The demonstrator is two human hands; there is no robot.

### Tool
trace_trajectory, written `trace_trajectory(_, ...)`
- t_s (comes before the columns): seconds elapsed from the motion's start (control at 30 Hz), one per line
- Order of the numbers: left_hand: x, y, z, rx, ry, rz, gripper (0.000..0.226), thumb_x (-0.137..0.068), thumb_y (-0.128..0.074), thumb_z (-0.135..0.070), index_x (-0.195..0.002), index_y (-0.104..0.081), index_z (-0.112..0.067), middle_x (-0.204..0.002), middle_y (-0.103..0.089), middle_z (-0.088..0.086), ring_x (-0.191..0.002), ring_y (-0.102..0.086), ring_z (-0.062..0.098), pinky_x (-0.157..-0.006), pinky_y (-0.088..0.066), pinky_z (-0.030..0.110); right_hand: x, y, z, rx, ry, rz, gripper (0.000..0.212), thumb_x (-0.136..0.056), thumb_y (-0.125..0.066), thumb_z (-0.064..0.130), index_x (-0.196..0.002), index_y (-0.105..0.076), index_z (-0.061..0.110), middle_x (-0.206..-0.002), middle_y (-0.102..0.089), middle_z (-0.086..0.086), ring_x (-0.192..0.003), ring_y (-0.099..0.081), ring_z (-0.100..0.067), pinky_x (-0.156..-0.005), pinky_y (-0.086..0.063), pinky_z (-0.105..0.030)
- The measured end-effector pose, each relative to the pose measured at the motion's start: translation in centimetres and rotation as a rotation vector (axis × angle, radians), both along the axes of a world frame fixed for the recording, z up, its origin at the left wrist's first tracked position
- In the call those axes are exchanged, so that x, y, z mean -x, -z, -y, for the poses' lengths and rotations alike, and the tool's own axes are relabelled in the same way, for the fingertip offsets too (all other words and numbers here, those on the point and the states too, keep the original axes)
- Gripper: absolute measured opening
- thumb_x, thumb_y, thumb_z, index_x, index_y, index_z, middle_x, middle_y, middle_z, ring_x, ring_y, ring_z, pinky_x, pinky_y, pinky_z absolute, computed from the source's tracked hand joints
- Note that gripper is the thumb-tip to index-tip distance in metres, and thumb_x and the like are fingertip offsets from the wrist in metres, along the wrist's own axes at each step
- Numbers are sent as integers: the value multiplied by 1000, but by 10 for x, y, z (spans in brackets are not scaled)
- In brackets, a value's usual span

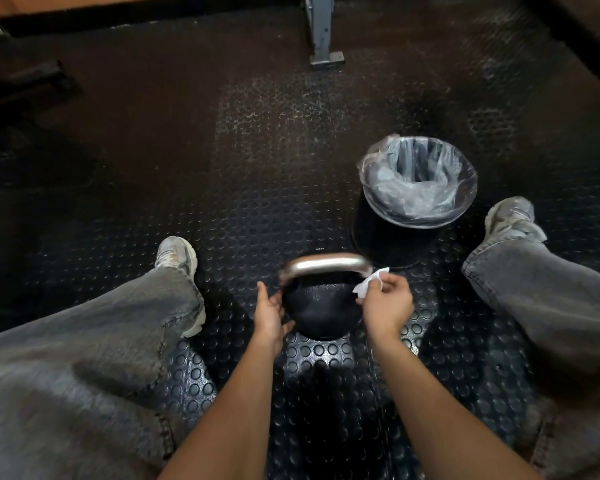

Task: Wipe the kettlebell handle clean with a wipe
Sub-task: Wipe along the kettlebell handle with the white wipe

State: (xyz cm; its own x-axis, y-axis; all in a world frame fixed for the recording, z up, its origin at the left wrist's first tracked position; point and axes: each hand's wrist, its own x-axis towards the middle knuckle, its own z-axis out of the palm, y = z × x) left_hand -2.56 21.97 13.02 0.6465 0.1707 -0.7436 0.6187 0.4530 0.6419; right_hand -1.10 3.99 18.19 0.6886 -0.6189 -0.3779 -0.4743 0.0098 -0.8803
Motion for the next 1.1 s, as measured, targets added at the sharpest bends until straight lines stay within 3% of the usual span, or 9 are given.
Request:
trace_trajectory(0.17,-1,4,0,-1,-17,-4,80,-96,-21,-72,-140,-53,-13,-135,-63,9,-128,-55,28,-112,-38,52,4,-21,-19,304,-360,352,10,-87,-69,13,-93,-71,21,-86,-72,6,-79,-66,-8,-70,-48,-11)
trace_trajectory(0.27,-1,7,-1,4,-15,-10,81,-95,-22,-74,-139,-55,-15,-132,-65,8,-125,-57,27,-111,-40,53,6,-11,-28,440,-555,433,15,-83,-71,12,-96,-76,18,-93,-75,7,-83,-67,-7,-76,-51,-19)
trace_trajectory(0.43,0,7,-1,3,-3,1,82,-94,-20,-75,-141,-54,-17,-135,-63,6,-128,-54,25,-112,-37,53,10,3,-16,326,-389,117,9,-89,-68,18,-86,-66,26,-73,-68,8,-68,-67,-12,-54,-47,-17)
trace_trajectory(0.53,0,4,-2,9,-4,1,82,-96,-17,-73,-142,-53,-17,-137,-62,6,-131,-52,25,-114,-35,53,1,7,-5,60,-61,10,17,-90,-65,13,-84,-58,28,-80,-66,4,-73,-72,-25,-61,-59,-32)
trace_trajectory(0.6,-1,7,-2,4,-10,2,81,-96,-18,-73,-142,-53,-16,-136,-62,6,-129,-53,25,-113,-37,53,-2,2,-2,81,-37,46,14,-89,-62,16,-86,-58,29,-78,-67,3,-70,-72,-24,-65,-60,-37)
trace_trajectory(0.7,-1,9,-2,-9,-16,-6,84,-94,-20,-76,-143,-52,-16,-135,-63,6,-127,-55,26,-110,-40,53,1,-16,-9,253,-253,231,9,-87,-65,16,-89,-66,25,-80,-69,7,-73,-66,-13,-64,-51,-19)
trace_trajectory(0.83,-1,6,-1,8,-16,-3,81,-95,-22,-75,-140,-53,-15,-132,-65,8,-124,-58,26,-110,-40,53,8,-4,-21,516,-603,425,16,-82,-71,12,-94,-77,21,-93,-73,10,-81,-66,-7,-74,-51,-20)
trace_trajectory(0.97,0,7,-3,1,2,-3,82,-95,-19,-74,-143,-51,-16,-137,-62,8,-129,-53,27,-112,-38,52,12,8,-12,303,-379,129,11,-89,-65,14,-88,-70,24,-81,-71,7,-72,-68,-9,-61,-48,-10)
trace_trajectory(1.1,0,7,-2,0,2,-2,81,-97,-17,-72,-144,-49,-15,-139,-60,8,-133,-50,27,-113,-37,52,1,8,-2,103,-81,19,17,-89,-62,16,-83,-58,31,-81,-69,2,-71,-70,-22,-72,-60,-43)
